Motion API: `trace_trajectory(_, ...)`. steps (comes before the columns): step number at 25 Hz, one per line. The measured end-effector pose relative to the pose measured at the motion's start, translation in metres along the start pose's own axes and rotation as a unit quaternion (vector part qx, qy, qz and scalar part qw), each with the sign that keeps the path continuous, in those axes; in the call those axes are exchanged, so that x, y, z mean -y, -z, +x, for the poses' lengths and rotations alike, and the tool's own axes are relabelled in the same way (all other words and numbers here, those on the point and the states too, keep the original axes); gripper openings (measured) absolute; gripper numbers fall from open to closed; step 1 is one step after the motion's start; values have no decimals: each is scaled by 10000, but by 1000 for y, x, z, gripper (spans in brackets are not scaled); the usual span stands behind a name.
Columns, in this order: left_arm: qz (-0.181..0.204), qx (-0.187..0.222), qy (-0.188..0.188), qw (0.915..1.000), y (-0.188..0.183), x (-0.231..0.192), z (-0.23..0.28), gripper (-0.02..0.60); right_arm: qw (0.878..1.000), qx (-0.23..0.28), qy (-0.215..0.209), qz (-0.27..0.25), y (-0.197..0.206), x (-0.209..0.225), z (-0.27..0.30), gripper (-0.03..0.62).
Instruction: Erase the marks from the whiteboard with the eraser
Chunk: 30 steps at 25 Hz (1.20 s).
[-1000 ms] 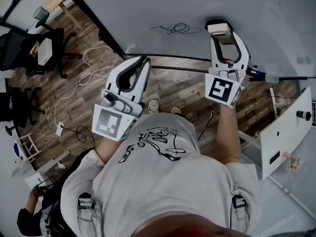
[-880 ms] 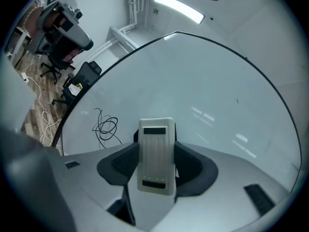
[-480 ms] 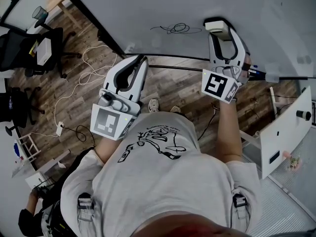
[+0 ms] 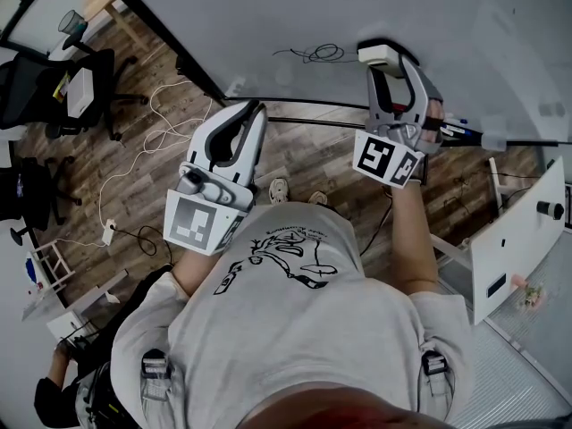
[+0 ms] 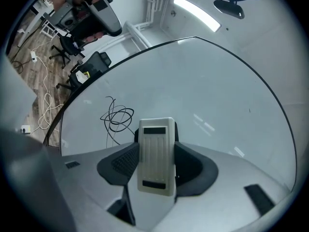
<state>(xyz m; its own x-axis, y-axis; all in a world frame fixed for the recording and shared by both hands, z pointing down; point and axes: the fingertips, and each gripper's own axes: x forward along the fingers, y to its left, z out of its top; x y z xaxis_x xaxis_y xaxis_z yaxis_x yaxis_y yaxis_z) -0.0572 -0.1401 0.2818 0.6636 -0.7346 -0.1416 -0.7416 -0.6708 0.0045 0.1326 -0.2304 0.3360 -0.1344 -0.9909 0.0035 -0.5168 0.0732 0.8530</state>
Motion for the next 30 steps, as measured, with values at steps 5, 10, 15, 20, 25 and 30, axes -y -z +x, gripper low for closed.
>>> trace_trajectory(5, 11, -70, -21, 10000, 5, -1, 2, 38, 9999, 16, -81, -86, 3, -13, 1, 238)
trace_trajectory(10, 13, -64, -29, 10000, 5, -3, 3, 38, 9998, 1, -175, -97, 4, -25, 3, 238)
trace_trajectory(15, 20, -63, -81, 9999, 4, -6, 4, 39, 9994, -13, -319, -113, 7, -42, 5, 238)
trace_trajectory(20, 28, -75, -127, 9999, 7, -9, 3, 38, 9993, -6, -334, -158, 9, -51, 6, 238)
trace_trajectory(25, -22, -104, -157, 9998, 9, -10, 1, 39, 9988, -24, -440, -232, 10, -62, 7, 238)
trace_trajectory(30, -12, -51, -180, 9998, 5, -12, 0, 38, 9979, -58, -597, -239, 15, -81, 9, 238)
